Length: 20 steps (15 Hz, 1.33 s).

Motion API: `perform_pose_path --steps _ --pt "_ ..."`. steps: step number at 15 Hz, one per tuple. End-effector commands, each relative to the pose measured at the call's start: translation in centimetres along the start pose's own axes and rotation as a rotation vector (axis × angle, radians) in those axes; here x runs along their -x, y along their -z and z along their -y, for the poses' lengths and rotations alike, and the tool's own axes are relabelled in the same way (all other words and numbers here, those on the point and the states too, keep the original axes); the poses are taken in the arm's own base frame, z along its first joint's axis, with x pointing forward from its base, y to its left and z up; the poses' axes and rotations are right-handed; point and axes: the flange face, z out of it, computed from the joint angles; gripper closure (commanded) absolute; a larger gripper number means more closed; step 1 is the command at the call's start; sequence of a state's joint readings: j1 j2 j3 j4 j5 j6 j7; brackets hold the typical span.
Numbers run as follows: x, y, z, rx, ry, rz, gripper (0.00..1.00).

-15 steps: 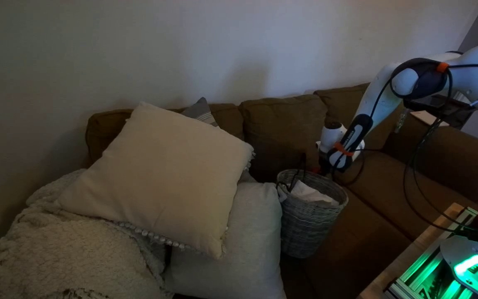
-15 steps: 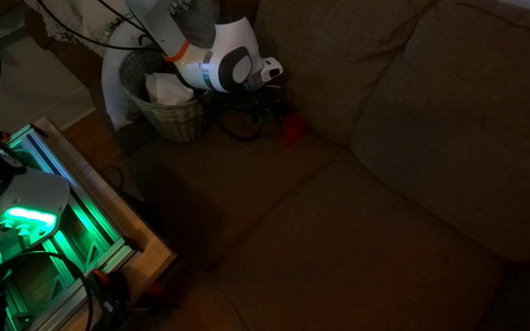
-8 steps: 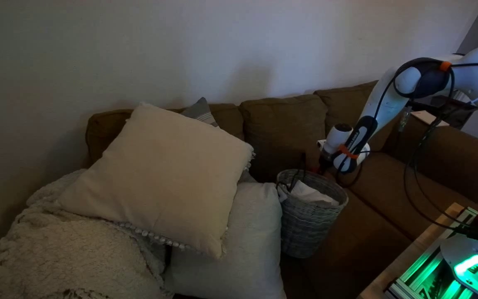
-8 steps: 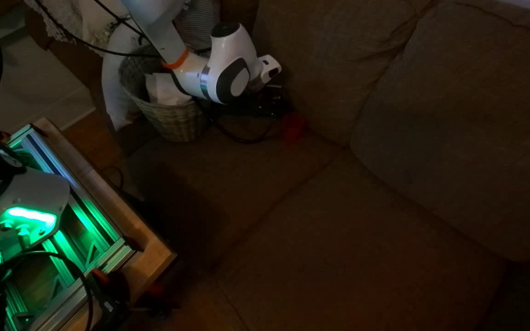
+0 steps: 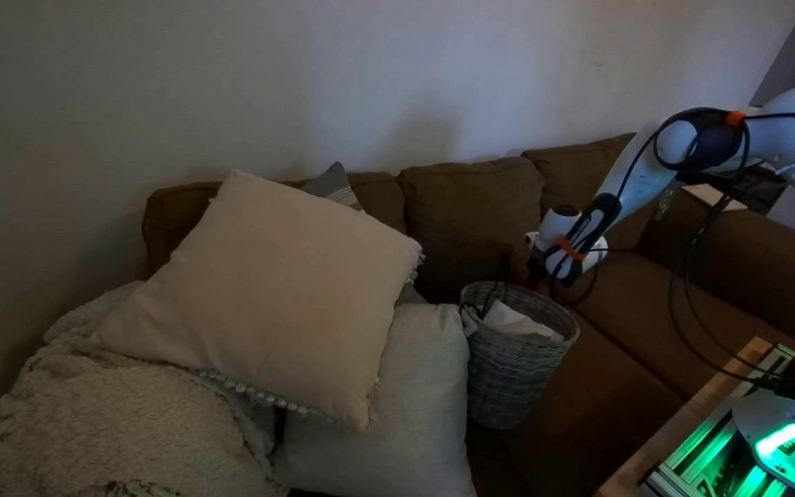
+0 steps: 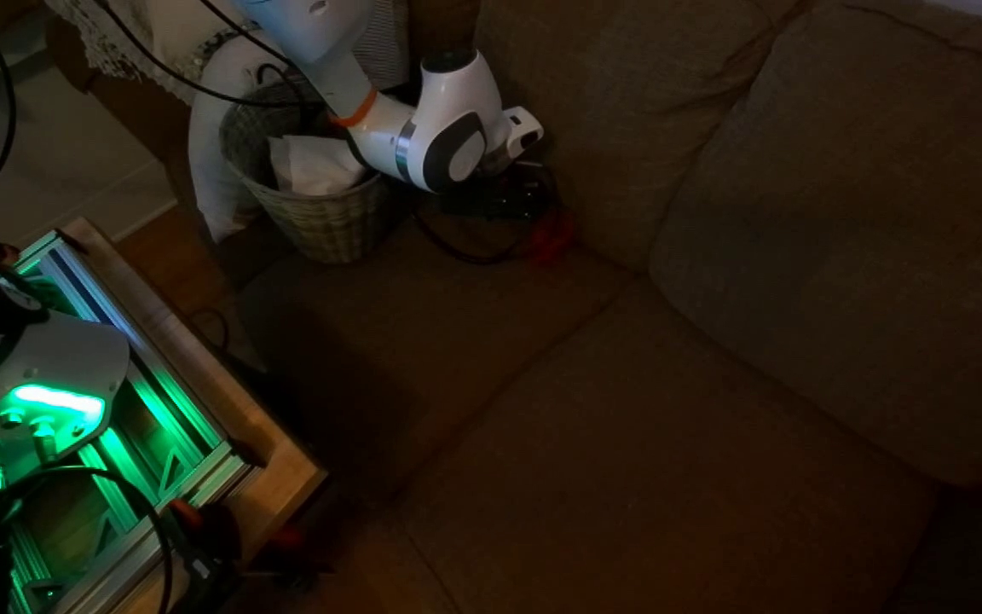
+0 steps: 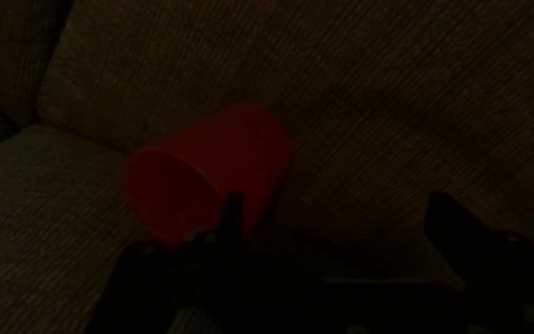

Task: Move the cup from the seat of the couch to the basket

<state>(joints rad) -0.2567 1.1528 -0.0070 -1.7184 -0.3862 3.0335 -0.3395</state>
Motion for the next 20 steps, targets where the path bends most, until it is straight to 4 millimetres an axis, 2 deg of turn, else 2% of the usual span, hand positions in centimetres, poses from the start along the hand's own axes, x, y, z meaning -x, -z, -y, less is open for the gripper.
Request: perform_pose_path --steps 1,5,9,12,16,18,19,20 --pt "-0.5 0.3 -0.4 -0.044 0.037 -0.029 0.0" --pt "-1.0 1.5 0.7 -0.163 0.097 0.009 0.0" --pt "-0.7 1.6 -1.6 -0.092 0.003 0.032 0.0" --pt "0.1 0.8 -2.5 -0.081 -0.043 0.066 0.0" --pt "0.2 -2.2 -1.9 -0.081 -0.04 0.026 0.01" --pt "0.4 -4.0 -1.7 -0.097 -0.055 0.048 0.08" --pt "0.6 -5.0 -1.5 -0.101 -0.066 0.064 0.28" --pt "0.7 -5.6 -1.5 -0.105 -0.073 0.068 0.29"
